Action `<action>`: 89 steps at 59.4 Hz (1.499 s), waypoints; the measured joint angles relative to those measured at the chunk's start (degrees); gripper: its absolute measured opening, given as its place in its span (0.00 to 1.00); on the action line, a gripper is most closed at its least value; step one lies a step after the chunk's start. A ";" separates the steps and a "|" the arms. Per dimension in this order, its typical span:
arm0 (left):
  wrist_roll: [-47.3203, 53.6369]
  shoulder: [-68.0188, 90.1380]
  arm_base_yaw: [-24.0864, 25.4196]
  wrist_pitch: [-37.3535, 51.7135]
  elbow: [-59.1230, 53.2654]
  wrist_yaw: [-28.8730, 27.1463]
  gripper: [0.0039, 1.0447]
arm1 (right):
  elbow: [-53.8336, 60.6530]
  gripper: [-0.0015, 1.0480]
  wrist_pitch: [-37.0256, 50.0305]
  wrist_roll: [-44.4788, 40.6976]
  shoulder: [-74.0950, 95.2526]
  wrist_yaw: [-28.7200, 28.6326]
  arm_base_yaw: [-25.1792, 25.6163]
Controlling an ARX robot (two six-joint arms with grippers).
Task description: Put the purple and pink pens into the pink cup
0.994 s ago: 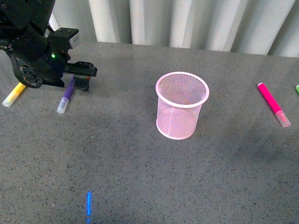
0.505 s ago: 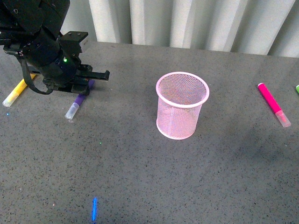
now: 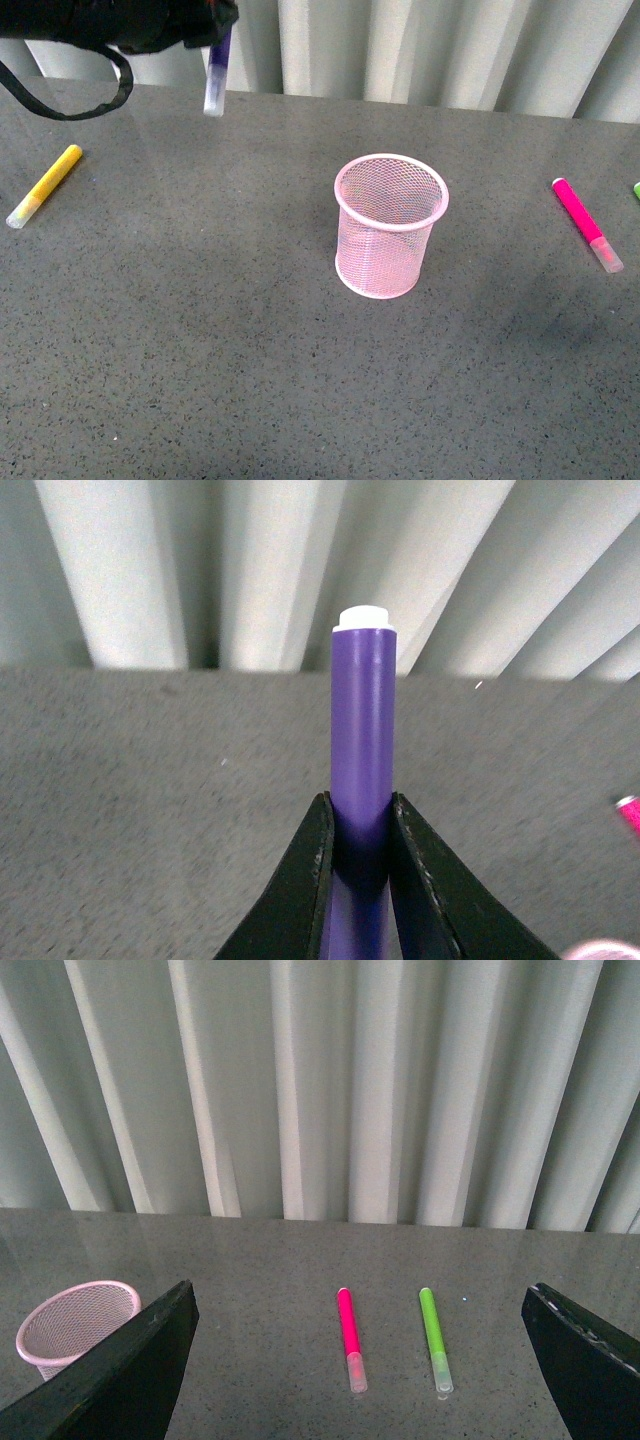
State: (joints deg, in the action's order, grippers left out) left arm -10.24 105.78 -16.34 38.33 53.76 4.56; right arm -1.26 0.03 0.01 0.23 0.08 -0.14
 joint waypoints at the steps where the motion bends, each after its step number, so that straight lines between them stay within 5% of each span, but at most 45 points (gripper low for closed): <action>1: -0.24 -0.50 -0.61 1.70 -0.83 -0.83 0.12 | 0.00 0.93 0.00 0.02 0.00 0.00 0.00; 15: -4.15 -1.51 -10.54 18.43 -8.92 -7.15 0.12 | 0.02 0.93 0.00 0.00 0.00 0.00 0.00; 30: -7.61 3.34 -18.01 24.41 -9.38 -14.16 0.12 | 0.02 0.93 0.00 0.00 0.00 0.00 0.00; 79: -15.67 14.56 -18.93 21.53 -4.66 -18.53 0.12 | 0.02 0.93 0.00 0.00 0.00 0.00 0.00; 89: -18.91 13.09 -18.51 17.33 -5.09 -16.50 0.37 | 0.02 0.93 0.00 0.00 0.00 0.00 0.00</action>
State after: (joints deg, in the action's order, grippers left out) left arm -29.15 118.87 -34.85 55.66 48.66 -11.94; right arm -1.23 0.03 0.01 0.23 0.08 -0.14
